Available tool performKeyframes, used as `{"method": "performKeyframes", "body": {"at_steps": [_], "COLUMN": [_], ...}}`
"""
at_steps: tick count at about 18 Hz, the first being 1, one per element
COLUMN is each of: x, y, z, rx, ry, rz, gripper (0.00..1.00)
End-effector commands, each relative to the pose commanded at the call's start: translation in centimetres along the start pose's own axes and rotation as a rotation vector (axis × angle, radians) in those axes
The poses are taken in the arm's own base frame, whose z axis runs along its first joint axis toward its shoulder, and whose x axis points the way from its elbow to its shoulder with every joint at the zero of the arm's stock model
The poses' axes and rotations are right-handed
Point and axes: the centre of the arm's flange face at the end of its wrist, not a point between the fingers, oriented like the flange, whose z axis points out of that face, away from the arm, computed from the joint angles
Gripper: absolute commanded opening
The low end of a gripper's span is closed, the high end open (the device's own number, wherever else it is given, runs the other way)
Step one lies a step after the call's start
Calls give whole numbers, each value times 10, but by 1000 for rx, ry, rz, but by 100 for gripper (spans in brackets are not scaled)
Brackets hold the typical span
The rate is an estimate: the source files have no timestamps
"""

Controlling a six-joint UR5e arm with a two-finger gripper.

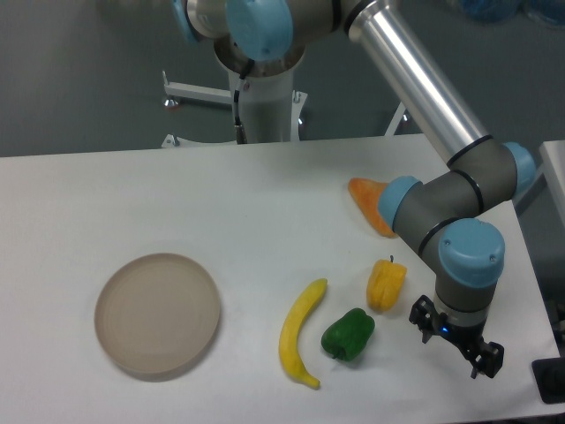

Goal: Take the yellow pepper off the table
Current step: 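Move the open gripper toward the yellow bell pepper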

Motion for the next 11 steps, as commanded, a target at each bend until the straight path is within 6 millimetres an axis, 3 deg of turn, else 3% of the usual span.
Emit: {"method": "performKeyframes", "body": {"at_steps": [11], "x": [8], "y": [0], "z": [-10], "rx": [-9], "ry": [28], "rz": [-8], "gripper": [100]}}
